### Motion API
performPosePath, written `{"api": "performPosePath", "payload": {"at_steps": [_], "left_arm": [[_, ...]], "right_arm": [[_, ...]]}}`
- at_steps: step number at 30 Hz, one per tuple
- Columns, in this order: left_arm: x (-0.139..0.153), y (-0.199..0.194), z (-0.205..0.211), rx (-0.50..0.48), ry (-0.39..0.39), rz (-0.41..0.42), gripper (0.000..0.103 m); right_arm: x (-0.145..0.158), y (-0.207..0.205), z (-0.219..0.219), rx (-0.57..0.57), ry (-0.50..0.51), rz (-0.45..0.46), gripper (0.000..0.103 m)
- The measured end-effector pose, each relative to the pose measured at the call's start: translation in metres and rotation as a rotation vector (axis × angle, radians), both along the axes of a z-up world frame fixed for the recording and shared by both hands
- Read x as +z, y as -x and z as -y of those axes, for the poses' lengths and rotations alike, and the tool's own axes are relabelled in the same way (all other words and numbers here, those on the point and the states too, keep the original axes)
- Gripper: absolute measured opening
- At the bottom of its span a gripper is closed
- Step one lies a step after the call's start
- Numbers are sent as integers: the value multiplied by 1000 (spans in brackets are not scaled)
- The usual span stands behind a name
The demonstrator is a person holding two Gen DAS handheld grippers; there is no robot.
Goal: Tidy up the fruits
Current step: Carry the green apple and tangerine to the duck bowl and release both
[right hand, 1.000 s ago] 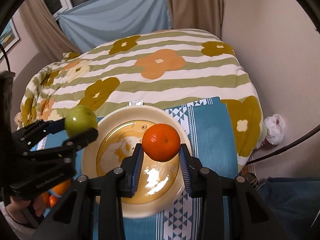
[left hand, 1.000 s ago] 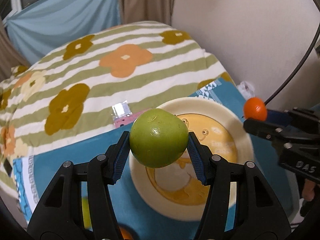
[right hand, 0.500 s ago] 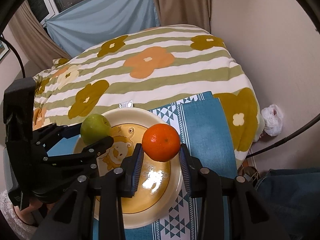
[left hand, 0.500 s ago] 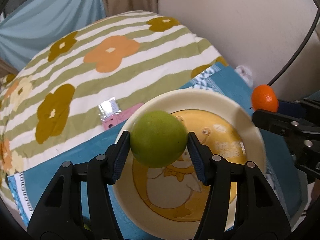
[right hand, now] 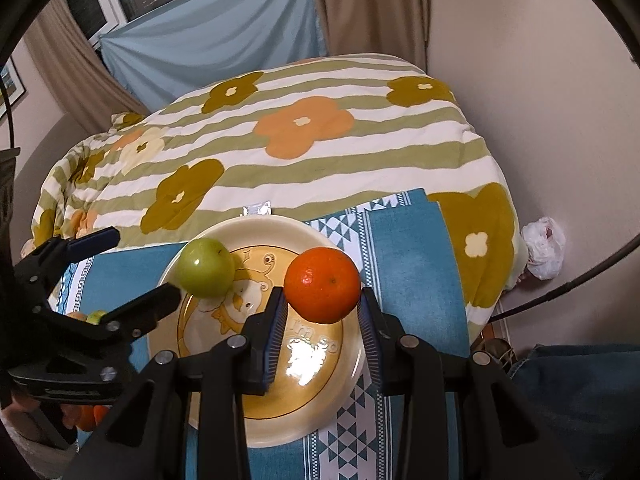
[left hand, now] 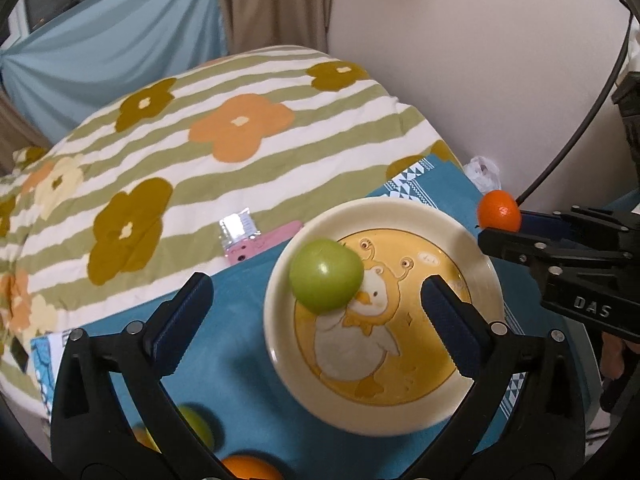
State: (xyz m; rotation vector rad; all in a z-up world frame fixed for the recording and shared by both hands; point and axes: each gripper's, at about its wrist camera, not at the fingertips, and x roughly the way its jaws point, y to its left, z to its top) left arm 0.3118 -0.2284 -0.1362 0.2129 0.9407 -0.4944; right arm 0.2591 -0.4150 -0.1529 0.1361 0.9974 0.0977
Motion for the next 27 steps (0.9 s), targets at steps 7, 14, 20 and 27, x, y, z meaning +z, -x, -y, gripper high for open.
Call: {"api": "performPosePath", "payload": {"at_steps": [7, 14, 20, 27], "left_arm": [[4, 12, -26, 66, 9, -13, 103], [-2, 19, -44, 107, -11, -15, 103], [-6, 20, -50, 138, -3, -26, 103], [1, 25, -50, 155, 1, -11, 103]], "right_arm": [[-12, -12, -21, 162, 38, 43, 33], [-33, -28, -27, 215, 35, 42, 33], [-38, -33, -40, 273, 85, 29, 48], [-31, -24, -29, 244, 64, 57, 95]]}}
